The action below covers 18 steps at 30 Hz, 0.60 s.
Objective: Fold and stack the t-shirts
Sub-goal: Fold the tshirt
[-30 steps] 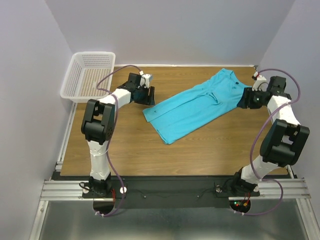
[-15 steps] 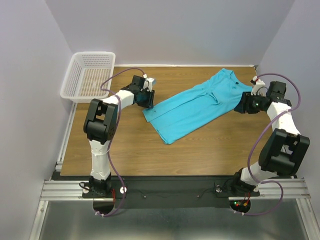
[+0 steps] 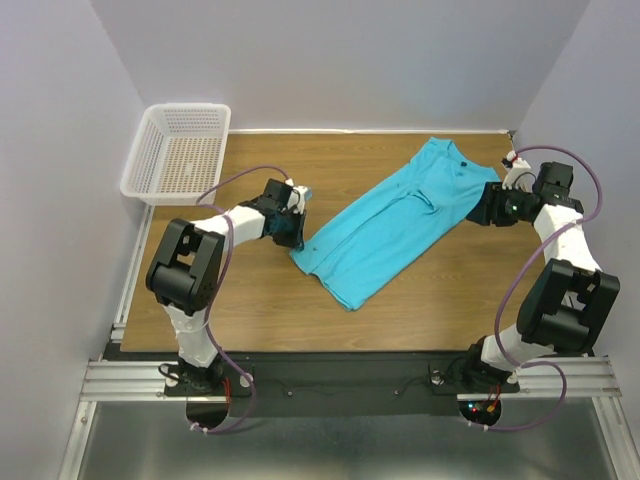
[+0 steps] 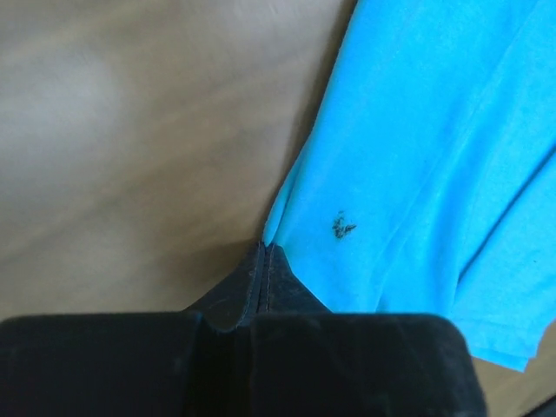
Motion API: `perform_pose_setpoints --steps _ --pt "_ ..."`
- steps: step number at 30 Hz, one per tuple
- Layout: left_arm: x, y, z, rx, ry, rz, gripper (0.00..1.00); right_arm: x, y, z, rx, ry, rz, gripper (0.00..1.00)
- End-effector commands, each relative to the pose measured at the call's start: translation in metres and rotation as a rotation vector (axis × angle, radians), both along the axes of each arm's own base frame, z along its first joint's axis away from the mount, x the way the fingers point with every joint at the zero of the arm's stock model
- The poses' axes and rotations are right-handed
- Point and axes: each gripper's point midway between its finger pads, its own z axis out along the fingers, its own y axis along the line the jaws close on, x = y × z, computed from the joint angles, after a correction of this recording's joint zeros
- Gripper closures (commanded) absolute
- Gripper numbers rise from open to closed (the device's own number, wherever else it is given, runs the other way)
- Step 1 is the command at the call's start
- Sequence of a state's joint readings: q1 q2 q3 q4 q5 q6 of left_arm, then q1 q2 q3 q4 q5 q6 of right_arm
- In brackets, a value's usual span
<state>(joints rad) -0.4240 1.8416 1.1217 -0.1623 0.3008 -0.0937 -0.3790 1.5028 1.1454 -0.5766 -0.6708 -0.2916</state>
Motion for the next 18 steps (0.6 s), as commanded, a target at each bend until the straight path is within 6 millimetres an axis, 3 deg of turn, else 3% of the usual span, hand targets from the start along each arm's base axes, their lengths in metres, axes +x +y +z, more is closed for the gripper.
perform_pose_setpoints --steps 1,5,7,8,11,14,18 --pt "-0.054 -0.005 0.001 -0.055 0.151 0.044 1.0 0.001 0.003 0.022 -0.002 -0.079 0.019 0.46" --pt "-0.095 -0.022 0.014 -0.165 0.211 0.05 1.0 0.0 0.005 0.021 -0.001 -0.083 0.026 0.46" --pt "-0.128 -0.024 0.019 -0.218 0.26 0.072 1.0 0.0 0.006 0.019 0.006 -0.081 0.034 0.46" --pt "-0.13 -0.028 0.021 -0.226 0.255 0.058 1.0 0.0 0.006 0.018 0.009 -0.079 0.036 0.46" --pt "-0.167 -0.035 0.027 -0.287 0.293 0.054 1.0 -0.001 0.007 0.01 0.015 -0.068 0.044 0.46" --pt "-0.189 -0.037 0.027 -0.313 0.323 0.071 1.0 -0.001 0.009 0.003 0.029 -0.054 0.047 0.46" --pt "-0.192 -0.033 0.03 -0.325 0.302 0.121 0.99 -0.001 0.01 -0.002 0.041 -0.048 0.048 0.46"
